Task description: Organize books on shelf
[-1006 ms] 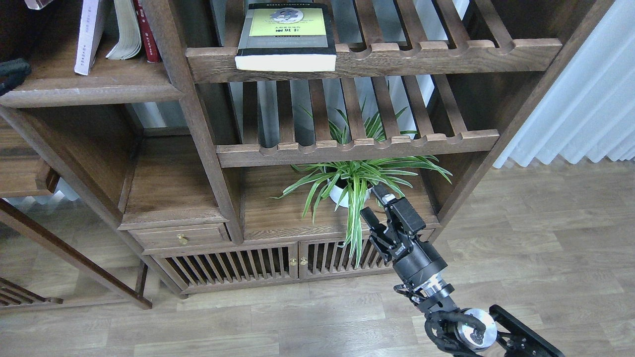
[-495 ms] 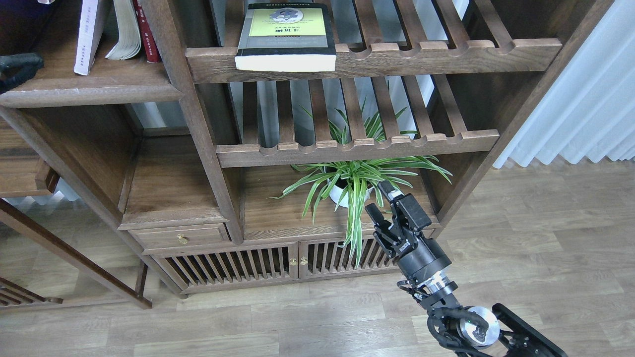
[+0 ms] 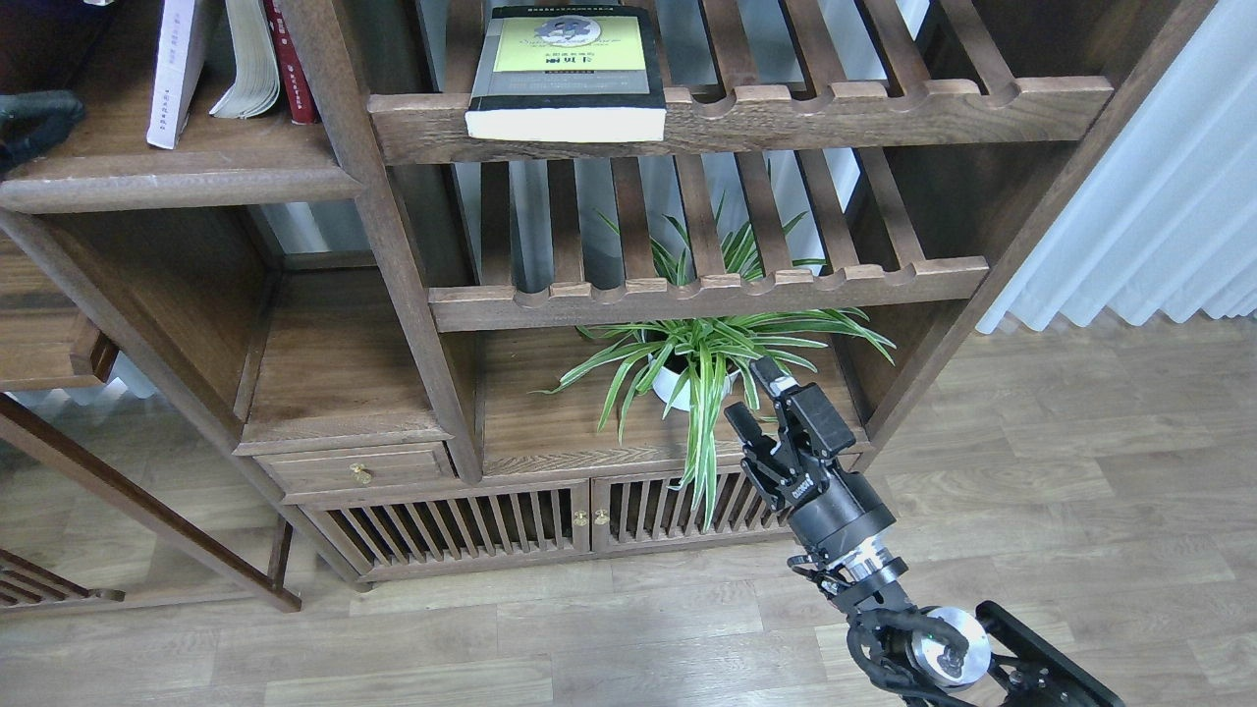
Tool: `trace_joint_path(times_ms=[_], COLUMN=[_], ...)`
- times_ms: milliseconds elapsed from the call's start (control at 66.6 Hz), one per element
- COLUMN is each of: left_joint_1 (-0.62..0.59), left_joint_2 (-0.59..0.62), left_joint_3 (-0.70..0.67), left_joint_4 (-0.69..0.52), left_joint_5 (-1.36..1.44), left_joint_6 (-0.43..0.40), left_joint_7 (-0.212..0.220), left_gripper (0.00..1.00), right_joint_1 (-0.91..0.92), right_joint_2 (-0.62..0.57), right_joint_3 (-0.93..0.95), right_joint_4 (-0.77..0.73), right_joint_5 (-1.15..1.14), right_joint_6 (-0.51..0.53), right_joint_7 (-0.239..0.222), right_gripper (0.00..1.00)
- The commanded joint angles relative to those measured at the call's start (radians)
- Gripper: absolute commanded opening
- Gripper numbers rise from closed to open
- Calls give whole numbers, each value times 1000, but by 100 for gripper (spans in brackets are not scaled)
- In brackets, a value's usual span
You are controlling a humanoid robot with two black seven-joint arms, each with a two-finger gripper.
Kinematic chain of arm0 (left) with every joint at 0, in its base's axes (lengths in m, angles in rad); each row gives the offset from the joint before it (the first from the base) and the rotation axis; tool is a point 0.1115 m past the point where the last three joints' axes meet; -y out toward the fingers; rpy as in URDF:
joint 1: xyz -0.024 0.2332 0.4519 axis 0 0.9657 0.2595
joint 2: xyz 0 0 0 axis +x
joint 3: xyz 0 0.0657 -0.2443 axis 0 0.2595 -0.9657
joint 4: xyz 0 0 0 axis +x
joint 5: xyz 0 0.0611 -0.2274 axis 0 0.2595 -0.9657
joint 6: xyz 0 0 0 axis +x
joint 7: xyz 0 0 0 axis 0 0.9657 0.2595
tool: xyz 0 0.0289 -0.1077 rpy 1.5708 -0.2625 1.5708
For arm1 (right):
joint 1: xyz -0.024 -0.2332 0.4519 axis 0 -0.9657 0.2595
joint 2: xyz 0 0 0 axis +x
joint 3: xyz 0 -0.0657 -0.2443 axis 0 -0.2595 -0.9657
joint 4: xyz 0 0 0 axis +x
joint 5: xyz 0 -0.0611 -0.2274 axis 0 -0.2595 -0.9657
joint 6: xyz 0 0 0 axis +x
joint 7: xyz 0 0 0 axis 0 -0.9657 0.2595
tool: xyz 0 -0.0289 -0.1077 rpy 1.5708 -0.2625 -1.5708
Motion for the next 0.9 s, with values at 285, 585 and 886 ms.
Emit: trace_joint_path(times_ms=[285,585,886], left_joint_1=[0,49,220], left_joint_2=[4,64,288], left_joint_3=[1,-7,-33], left_joint_4=[-70,-261,-521], left_joint_5=[-5,-5,-139], left_joint_6=[0,17,18], left_joint_7=[15,168,285], left_gripper=[48,49,49], right_joint_1=[1,3,0], right_joint_2=[-1,-8,-31], right_joint_3=[1,-1,-1], right_joint_4=[0,3,9], right_joint_5=[0,1,6], right_joint_6=[0,0,0], right_joint_7=[0,0,0], right_gripper=[90,89,90])
